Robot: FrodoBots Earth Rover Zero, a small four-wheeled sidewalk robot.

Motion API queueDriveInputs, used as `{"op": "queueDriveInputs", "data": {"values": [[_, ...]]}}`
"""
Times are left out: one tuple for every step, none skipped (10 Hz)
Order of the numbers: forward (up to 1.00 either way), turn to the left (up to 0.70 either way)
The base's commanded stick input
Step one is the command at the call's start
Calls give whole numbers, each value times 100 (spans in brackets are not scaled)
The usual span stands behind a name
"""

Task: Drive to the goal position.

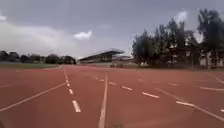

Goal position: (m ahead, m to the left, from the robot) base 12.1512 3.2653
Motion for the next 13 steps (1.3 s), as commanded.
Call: {"op": "queueDriveInputs", "data": {"values": [[45, 0], [45, 0], [45, 0], [45, 0], [45, 0], [45, 0], [45, 0], [45, 0], [45, 0], [45, 0], [45, 0], [45, 0], [45, 0]]}}
